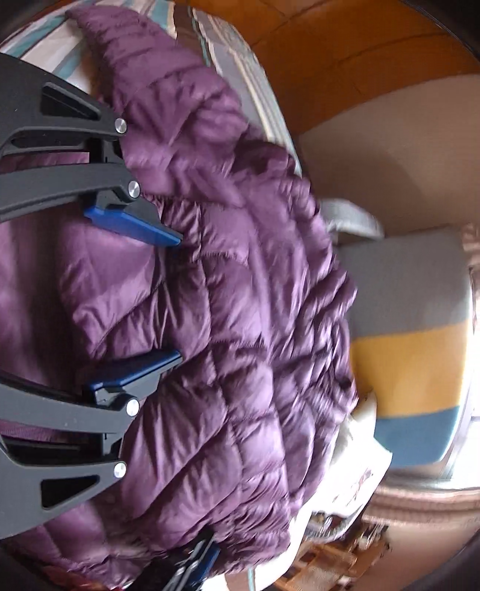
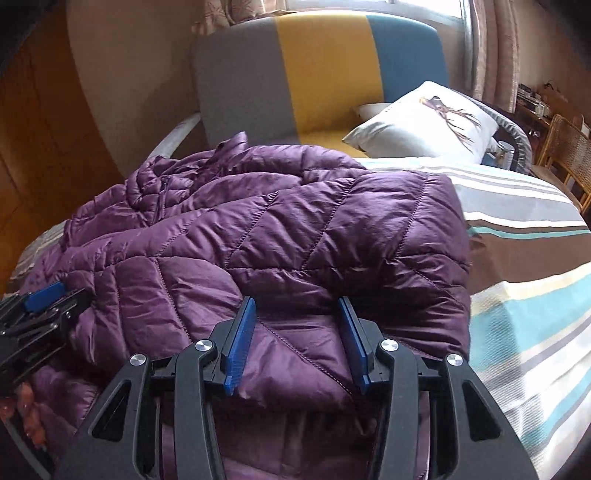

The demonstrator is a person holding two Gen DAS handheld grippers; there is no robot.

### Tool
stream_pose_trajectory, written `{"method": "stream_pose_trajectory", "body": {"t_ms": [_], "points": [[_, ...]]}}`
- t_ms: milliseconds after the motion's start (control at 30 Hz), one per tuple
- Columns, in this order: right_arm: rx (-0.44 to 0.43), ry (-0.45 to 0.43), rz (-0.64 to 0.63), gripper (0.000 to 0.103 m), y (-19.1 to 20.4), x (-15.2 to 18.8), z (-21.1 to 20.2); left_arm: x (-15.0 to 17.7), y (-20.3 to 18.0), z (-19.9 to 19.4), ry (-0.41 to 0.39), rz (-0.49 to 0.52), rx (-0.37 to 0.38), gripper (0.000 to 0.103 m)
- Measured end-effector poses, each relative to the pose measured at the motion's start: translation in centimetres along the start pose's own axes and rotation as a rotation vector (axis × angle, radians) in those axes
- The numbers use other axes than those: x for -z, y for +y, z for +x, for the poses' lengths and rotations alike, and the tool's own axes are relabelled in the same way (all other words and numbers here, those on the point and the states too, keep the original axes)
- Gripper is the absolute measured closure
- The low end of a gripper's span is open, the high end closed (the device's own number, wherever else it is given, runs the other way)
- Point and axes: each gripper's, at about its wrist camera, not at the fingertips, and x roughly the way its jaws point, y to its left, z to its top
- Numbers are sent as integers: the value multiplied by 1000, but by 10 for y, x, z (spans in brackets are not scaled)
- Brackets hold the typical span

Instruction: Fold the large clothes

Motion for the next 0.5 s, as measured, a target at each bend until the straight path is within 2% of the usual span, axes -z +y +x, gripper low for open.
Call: {"method": "stream_pose_trajectory", "body": {"t_ms": [67, 200, 433, 500], "points": [[-9, 16, -1, 56, 7, -1, 7, 2, 6, 6, 4, -2, -9, 43], [74, 16, -99, 56, 19, 5, 19, 13, -4, 13, -36, 42, -32, 42], [57, 12, -84, 56, 14, 6, 20, 10, -2, 18, -36, 39, -33, 40], [52, 10, -78, 56, 12, 4, 17, 8, -2, 8, -37, 30, -39, 29]]}}
